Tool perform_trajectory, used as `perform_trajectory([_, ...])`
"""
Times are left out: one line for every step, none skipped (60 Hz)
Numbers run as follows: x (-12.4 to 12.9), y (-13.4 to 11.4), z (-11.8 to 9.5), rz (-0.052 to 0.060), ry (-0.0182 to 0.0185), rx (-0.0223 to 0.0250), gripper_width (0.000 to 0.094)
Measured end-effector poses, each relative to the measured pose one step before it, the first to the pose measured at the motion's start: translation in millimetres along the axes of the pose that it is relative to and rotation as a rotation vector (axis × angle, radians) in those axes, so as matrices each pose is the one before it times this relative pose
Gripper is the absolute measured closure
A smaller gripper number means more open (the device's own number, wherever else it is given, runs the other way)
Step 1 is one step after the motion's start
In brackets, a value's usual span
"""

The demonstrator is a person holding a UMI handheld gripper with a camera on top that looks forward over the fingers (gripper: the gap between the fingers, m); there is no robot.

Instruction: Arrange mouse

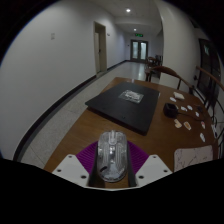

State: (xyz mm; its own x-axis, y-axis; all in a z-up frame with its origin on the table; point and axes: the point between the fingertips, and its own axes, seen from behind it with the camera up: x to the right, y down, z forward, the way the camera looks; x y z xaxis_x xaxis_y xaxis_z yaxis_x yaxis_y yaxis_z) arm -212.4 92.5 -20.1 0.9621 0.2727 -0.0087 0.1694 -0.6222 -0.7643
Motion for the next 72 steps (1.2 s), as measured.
perform_trajectory([-0.28, 0.76, -1.19, -0.0091, 0.00036, -0.00341, 0.0487])
perform_trajectory([-0.4, 0.16, -0.08, -0.006, -0.0012, -0.00465, 0.0506])
perform_trajectory([-0.47, 0.18, -0.32, -0.0017, -0.00243, -0.00219, 0.051])
perform_trajectory([-0.9, -0.34, -0.9, 0.0027, -0.00508, 0.00109, 0.054])
perform_trajectory([-1.28, 0.94, -1.98, 0.0068, -0.00745, -0.00362, 0.0572])
perform_trajectory([-1.53, 1.27, -3.49, 0.0092, -0.00899, -0.00513, 0.0591])
perform_trajectory([-1.7, 0.71, -5.1, 0.0112, -0.00989, -0.00212, 0.0593])
perform_trajectory([-1.31, -1.92, -6.38, 0.0131, -0.01226, 0.0105, 0.0594])
perform_trajectory([-1.15, -3.31, -7.92, 0.0072, -0.01364, 0.02006, 0.0597])
perform_trajectory([-0.53, -6.13, -9.01, -0.003, -0.01159, 0.02618, 0.06])
perform_trajectory([0.58, -9.32, -10.44, -0.0078, -0.00681, 0.0308, 0.0601])
perform_trajectory([2.59, -10.66, -11.2, -0.0061, -0.00095, 0.03483, 0.0599])
perform_trajectory([4.25, -11.37, -12.22, -0.0024, 0.00428, 0.0369, 0.06])
perform_trajectory([5.12, -11.68, -12.64, -0.0016, 0.00693, 0.03628, 0.0601])
perform_trajectory([6.57, -11.34, -12.93, -0.0025, 0.00819, 0.03283, 0.06])
perform_trajectory([7.19, -11.2, -12.45, -0.0003, 0.00855, 0.03005, 0.0601])
perform_trajectory([6.7, -12.65, -6.49, 0.0015, 0.00965, 0.0277, 0.0602])
perform_trajectory([6.41, -7.8, -14.36, -0.0017, 0.00723, 0.02244, 0.0601])
perform_trajectory([8.44, -8.09, -12.45, -0.0062, 0.00654, 0.0188, 0.0602])
perform_trajectory([8.63, -7.28, -11.54, -0.0045, 0.00627, 0.01727, 0.0602])
perform_trajectory([9.25, -6.7, -10.58, -0.0012, 0.00654, 0.01818, 0.0602])
perform_trajectory([10.17, -5.59, -9.78, 0.0001, 0.00906, 0.01667, 0.0601])
perform_trajectory([11.33, -4.45, -8.68, -0.0016, 0.0119, 0.01166, 0.0602])
perform_trajectory([11.17, -5.4, -2.64, -0.0072, 0.01632, 0.00622, 0.0601])
perform_trajectory([12.42, -0.45, -5.96, -0.0126, 0.01667, -0.00108, 0.0602])
perform_trajectory([12.72, 1.76, -5.17, -0.0177, 0.01739, -0.00385, 0.0603])
perform_trajectory([12.54, 2.93, -4.72, -0.0186, 0.01838, -0.00493, 0.0604])
perform_trajectory([11.95, 4.07, -4.21, -0.0147, 0.01902, -0.00625, 0.0603])
perform_trajectory([11.01, 11.32, -3.14, -0.0088, 0.01968, -0.00614, 0.0602])
perform_trajectory([12.81, 2.31, 2.32, 0.0058, 0.02111, -0.01171, 0.0602])
perform_trajectory([10.88, 8.62, -0.45, 0.0114, 0.02196, -0.01399, 0.0602])
perform_trajectory([10.26, 10.47, 1.22, 0.0091, 0.01998, -0.02024, 0.0603])
perform_trajectory([9.0, 12.02, 1.98, 0.0056, 0.01678, -0.02564, 0.0604])
perform_trajectory([8.49, 12.04, 3.02, 0.0066, 0.01383, -0.02638, 0.0604])
perform_trajectory([7.02, 11.42, 4.01, 0.0104, 0.01215, -0.02418, 0.0605])
perform_trajectory([7.36, 16.53, 4.23, 0.0106, 0.0113, -0.02231, 0.0604])
perform_trajectory([5.91, 10.8, 6.66, 0.0084, 0.00892, -0.02367, 0.0604])
perform_trajectory([5.39, 8.7, 4.6, 0.011, 0.0083, -0.02262, 0.0604])
perform_trajectory([4.25, 9.08, 4.95, 0.011, 0.00776, -0.02166, 0.0604])
perform_trajectory([3.23, 8.66, 4.21, 0.0086, 0.00542, -0.02225, 0.0603])
perform_trajectory([2.5, 8.04, 4.44, 0.0054, 0.00404, -0.02144, 0.0602])
perform_trajectory([1.97, 7.19, 4.37, 0.0066, 0.00292, -0.01811, 0.0605])
perform_trajectory([0.42, 13.77, -0.66, 0.0066, 0.00497, -0.012, 0.0603])
perform_trajectory([2.65, 3.78, 8.38, 0.01, 0.00154, -0.01793, 0.0604])
perform_trajectory([1.36, 5.56, 3.88, 0.0072, 0.00311, -0.01633, 0.0605])
perform_trajectory([0.73, 4.9, 3.48, 0.0048, 0.00252, -0.01468, 0.0602])
perform_trajectory([0.72, 4.58, 3.12, 0.0035, 0.00002, -0.01251, 0.0602])
perform_trajectory([0.21, 4.71, 3.48, 0.0025, -0.00149, -0.01213, 0.0602])
perform_trajectory([-0.9, 7.36, 1.3, 0.0041, -0.00273, -0.01234, 0.0596])
perform_trajectory([-0.34, 5.06, 2.74, 0.0065, -0.00413, -0.01438, 0.059])
perform_trajectory([-0.9, 5.27, 2.65, 0.0082, -0.00599, -0.0168, 0.0576])
perform_trajectory([-0.51, 5.48, 2.41, 0.0064, -0.00512, -0.01277, 0.0549])
perform_trajectory([-0.02, -5.75, 2.53, 0.0093, -0.00203, 0.03042, 0.0538])
perform_trajectory([0.78, -1.4, -2.56, 0.0012, 0.00125, -0.00139, 0.0524])
perform_trajectory([0.95, 1.7, 0.43, -0.0021, 0.00011, -0.00703, 0.0498])
perform_trajectory([-0.22, 0.34, 0.47, -0.0024, -0.00374, -0.00236, 0.0484])
perform_trajectory([-0.46, -0.49, 0.49, -0.0031, -0.00437, 0.00003, 0.0462])
perform_trajectory([-0.51, 0.72, 0.03, -0.0054, -0.00472, -0.0053, 0.0442])
perform_trajectory([0.0, 0.96, -0.47, -0.0091, -0.00484, -0.00465, 0.0431])
perform_trajectory([0.13, 0.74, -0.72, -0.0138, -0.00614, -0.00368, 0.0412])
perform_trajectory([-0.02, 0.26, -2.25, -0.0142, -0.00813, -0.00551, 0.0345])
perform_trajectory([-0.59, 1.11, -1.71, -0.0153, -0.00817, -0.00858, 0.0321])
perform_trajectory([-0.27, 1.14, -1.65, -0.0098, -0.00854, -0.00573, 0.027])
perform_trajectory([-0.16, 0.84, -2.58, -0.0069, -0.00878, -0.00313, 0.0219])
perform_trajectory([-0.2, 0.83, -2.4, -0.0049, -0.00744, -0.00011, 0.0168])
perform_trajectory([-0.11, 0.18, -3.55, -0.0011, -0.00828, 0.00328, 0.0117])
perform_trajectory([1.28, 0.89, -5.82, 0.0037, -0.01023, 0.00821, 0.0066])
perform_trajectory([-0.03, 0.11, -4.11, -0.004, -0.00644, 0.00211, 0.0078])
perform_trajectory([0.54, 0.12, -5.16, 0.0009, -0.00696, 0.0049, 0.0091])
perform_trajectory([0.4, 0.74, -4.74, -0.0027, -0.00761, 0.00238, 0.0095])
perform_trajectory([0.76, 1.21, -4.74, -0.0024, -0.00667, 0.00173, 0.0094])
perform_trajectory([0.97, 1.67, -5.08, -0.0025, -0.00627, 0.00119, 0.0094])
